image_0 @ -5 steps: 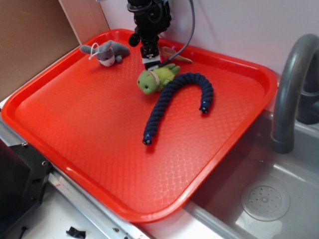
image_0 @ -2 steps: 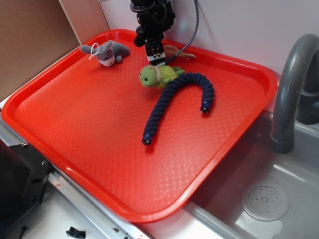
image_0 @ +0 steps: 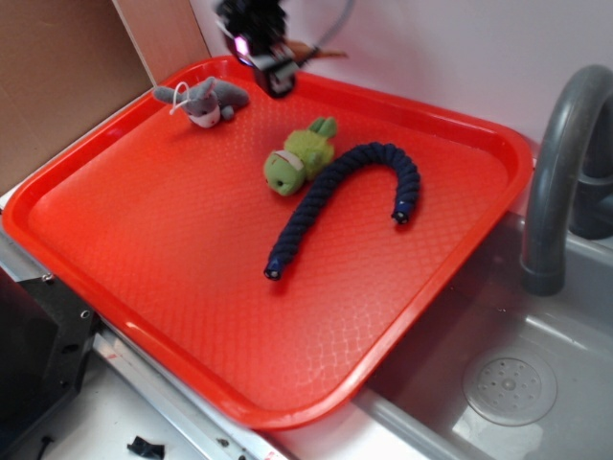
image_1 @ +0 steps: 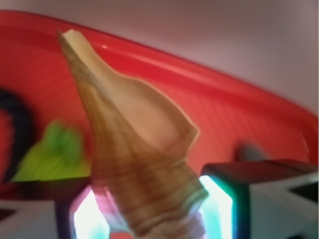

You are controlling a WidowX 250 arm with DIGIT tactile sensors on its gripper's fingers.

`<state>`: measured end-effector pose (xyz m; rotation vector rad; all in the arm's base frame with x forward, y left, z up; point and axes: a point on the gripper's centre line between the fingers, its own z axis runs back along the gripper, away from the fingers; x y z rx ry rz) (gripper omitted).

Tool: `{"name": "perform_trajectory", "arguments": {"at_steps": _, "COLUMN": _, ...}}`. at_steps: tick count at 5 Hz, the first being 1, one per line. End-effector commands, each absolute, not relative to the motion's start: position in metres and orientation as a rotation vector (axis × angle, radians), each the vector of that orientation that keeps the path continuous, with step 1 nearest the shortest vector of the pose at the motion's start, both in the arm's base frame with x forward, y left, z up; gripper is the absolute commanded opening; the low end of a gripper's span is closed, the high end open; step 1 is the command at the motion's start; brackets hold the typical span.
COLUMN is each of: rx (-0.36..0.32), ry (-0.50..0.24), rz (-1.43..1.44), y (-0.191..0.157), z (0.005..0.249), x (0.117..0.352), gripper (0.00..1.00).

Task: Grab the shell.

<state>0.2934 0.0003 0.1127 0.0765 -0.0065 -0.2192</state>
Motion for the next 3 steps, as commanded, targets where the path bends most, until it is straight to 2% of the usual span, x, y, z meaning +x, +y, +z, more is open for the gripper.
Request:
{"name": "perform_trajectory", "arguments": {"at_steps": 1, "rx": 0.051, "ry": -0.076, "rz": 0.043, "y": -0.003, "z": 0.209, "x": 0.233, "gripper": 0.0}}
{"name": "perform_trajectory", "arguments": {"at_steps": 2, "rx": 0.014, "ry": -0.085, "rz": 0.057, "y": -0.004, "z": 0.217, "x": 0.212, "gripper": 0.0}}
{"name": "perform_trajectory", "arguments": {"at_steps": 3, "rx": 0.073, "ry": -0.09, "rz": 0.03, "y": -0.003, "z": 0.214, "x": 0.212, "gripper": 0.0}}
